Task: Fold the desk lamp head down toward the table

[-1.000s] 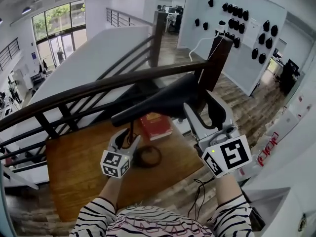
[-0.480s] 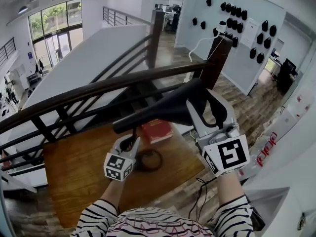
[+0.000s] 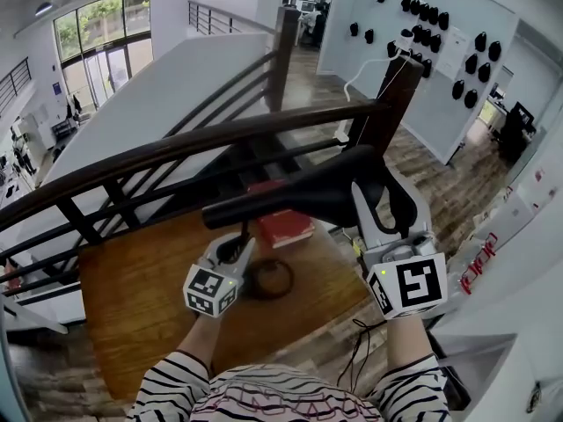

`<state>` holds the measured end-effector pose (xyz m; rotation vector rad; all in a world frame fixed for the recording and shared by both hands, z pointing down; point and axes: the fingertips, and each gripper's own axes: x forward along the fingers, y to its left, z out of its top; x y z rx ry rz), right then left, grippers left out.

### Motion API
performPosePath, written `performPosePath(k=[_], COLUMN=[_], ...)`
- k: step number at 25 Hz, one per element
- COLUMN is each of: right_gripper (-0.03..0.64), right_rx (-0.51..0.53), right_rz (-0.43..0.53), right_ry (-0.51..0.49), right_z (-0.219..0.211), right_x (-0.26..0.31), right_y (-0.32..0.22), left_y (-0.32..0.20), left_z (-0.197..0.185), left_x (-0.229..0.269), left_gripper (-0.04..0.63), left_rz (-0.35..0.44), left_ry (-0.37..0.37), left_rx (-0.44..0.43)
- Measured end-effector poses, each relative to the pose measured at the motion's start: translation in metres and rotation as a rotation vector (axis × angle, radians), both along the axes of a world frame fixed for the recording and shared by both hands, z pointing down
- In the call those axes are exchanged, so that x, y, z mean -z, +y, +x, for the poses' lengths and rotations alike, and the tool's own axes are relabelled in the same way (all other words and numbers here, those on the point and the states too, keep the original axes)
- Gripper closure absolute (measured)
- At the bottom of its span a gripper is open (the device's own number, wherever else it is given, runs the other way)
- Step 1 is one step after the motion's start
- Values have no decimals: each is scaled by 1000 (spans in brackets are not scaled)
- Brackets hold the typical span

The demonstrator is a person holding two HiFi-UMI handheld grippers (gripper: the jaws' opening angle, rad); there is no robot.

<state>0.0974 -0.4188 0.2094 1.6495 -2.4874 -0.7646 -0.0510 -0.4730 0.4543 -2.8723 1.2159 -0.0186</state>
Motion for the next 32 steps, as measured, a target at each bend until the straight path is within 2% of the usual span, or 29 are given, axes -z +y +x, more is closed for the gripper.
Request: performPosePath(k=[7, 18, 25, 32], right_gripper=[454, 445, 468, 466], right_rx=[-37, -84, -86, -93], right_rz=[-13, -108, -200, -348], right_ry=[-19, -84, -187, -197], right_z=[7, 22, 32, 27], right_x=[-9, -50, -83, -140], right_y=[0, -5, -7, -13], left_y=[1, 1, 2, 4], left_z=[1, 0, 3, 2], left_x=[0, 1, 2, -1], left_gripper=[555, 555, 554, 522], left_rz=[-6, 0, 6, -3], left_ry=[14, 18, 14, 6], left_rx=[-4, -10, 2, 6])
